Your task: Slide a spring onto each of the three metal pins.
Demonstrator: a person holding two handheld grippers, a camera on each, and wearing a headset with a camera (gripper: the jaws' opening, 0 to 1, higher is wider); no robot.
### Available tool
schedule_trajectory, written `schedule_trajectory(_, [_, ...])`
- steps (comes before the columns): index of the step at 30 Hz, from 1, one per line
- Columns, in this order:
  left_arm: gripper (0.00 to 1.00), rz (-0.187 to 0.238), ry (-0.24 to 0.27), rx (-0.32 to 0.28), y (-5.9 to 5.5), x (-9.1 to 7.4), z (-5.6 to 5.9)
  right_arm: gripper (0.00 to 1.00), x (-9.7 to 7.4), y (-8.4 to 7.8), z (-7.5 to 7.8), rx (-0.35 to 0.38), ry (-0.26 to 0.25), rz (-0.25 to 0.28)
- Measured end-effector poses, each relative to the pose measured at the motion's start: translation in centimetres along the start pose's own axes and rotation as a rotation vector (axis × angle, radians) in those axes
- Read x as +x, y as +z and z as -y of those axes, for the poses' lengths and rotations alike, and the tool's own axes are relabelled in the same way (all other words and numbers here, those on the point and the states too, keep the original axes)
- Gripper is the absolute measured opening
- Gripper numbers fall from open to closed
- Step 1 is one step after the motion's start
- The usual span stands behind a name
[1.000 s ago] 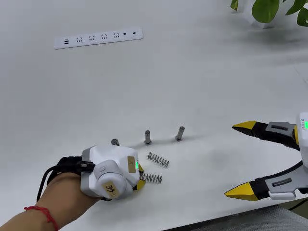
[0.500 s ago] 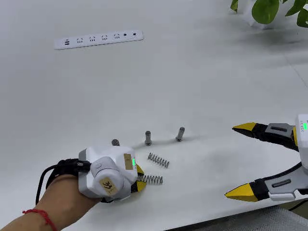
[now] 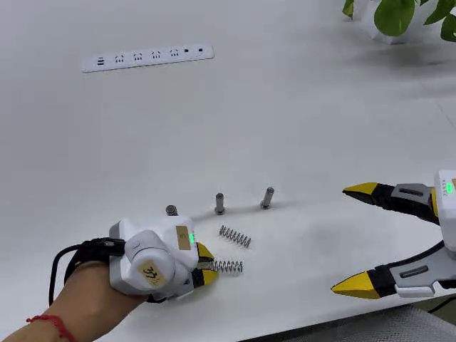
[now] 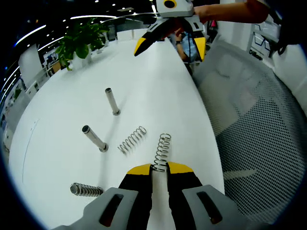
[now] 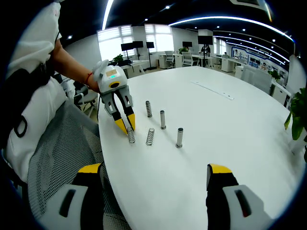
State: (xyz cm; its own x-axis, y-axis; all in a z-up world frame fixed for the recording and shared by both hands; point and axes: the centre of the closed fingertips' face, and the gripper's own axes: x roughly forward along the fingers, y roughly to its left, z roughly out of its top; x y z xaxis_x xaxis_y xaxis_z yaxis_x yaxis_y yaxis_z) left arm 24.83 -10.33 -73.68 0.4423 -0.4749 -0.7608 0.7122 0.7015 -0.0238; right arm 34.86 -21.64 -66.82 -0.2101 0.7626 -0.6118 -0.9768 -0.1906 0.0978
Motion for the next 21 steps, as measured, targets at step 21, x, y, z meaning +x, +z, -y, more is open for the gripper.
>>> schedule_trajectory(21, [0.11, 0.27, 0.079, -0.181, 5.3, -5.0, -0.5, 0.77, 0.6, 7.1, -1.8, 0.023, 0.004, 0.148])
